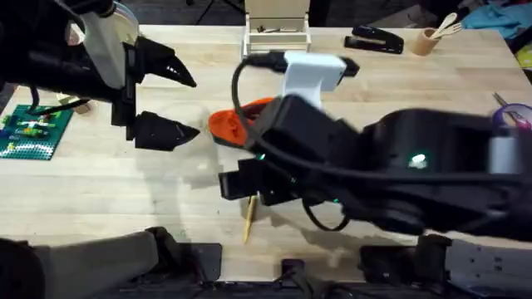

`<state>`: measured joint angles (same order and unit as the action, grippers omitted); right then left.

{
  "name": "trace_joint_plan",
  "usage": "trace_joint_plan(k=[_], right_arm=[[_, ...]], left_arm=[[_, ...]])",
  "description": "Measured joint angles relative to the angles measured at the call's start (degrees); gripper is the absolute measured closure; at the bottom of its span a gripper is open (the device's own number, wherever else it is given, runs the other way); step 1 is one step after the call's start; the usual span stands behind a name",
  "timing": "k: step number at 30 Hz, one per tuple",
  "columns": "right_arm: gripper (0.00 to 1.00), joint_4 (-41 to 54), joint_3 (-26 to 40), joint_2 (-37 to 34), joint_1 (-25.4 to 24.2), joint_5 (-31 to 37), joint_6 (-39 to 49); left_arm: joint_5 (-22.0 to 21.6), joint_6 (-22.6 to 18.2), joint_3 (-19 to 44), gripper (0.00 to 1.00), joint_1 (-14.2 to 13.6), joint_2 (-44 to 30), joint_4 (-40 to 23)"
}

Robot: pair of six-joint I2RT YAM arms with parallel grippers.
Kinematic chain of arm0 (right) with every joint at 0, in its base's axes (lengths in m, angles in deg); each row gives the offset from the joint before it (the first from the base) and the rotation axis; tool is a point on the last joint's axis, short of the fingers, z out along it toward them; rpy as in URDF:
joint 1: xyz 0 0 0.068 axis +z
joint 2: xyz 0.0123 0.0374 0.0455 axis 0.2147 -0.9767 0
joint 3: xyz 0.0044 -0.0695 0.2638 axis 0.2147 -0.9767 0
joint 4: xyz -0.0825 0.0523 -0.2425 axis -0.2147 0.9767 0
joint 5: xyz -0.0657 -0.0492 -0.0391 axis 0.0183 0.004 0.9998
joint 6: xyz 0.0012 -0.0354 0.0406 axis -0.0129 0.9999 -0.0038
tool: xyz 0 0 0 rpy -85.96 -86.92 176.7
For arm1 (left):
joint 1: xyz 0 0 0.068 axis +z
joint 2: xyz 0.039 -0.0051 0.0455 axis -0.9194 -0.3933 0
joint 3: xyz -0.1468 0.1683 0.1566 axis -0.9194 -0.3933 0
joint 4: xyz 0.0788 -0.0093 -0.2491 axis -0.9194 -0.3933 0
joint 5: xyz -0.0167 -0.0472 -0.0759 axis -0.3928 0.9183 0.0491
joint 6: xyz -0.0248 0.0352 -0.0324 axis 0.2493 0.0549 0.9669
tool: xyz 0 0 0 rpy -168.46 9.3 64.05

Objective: Unzip the bag, pick up the pens from the table one at a time and place them inside, then zip the bag closed.

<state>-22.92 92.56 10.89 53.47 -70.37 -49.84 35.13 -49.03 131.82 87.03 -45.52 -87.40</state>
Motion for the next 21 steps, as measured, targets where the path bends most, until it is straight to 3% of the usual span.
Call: trace_joint_plan(k=[12, 21], right_arm=[[0.004, -7.2, -1.4, -15.5, 4.1, 5.0, -6.1], [0.005, -9.0, -1.4, -19.3, 6.1, 7.5, -6.5]], left_arm=[[0.0, 0.0, 0.0, 0.007, 0.0, 0.0, 0.2], [0.0, 0.0, 0.0, 0.007, 0.0, 0.0, 0.2]])
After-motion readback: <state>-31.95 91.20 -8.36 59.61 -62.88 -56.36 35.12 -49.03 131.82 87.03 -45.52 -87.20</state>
